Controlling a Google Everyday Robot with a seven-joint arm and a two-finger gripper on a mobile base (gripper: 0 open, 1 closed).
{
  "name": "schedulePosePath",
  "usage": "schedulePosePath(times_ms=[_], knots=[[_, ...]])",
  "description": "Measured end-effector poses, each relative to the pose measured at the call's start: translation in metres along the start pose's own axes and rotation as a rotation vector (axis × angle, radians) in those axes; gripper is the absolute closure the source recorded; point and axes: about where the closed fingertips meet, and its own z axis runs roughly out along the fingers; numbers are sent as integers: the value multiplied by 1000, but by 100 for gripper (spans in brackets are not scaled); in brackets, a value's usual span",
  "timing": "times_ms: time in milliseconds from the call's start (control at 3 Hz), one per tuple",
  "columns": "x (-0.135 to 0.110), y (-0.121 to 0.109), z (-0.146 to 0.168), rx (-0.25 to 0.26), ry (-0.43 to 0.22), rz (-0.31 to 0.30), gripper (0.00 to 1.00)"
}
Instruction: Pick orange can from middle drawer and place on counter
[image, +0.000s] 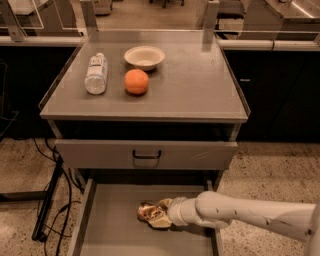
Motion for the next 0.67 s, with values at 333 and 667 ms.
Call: schedulePosePath(times_ms=[333, 667], knots=[[-15, -15, -39, 10, -41, -16, 100], [-40, -38, -88, 11, -103, -40, 100]])
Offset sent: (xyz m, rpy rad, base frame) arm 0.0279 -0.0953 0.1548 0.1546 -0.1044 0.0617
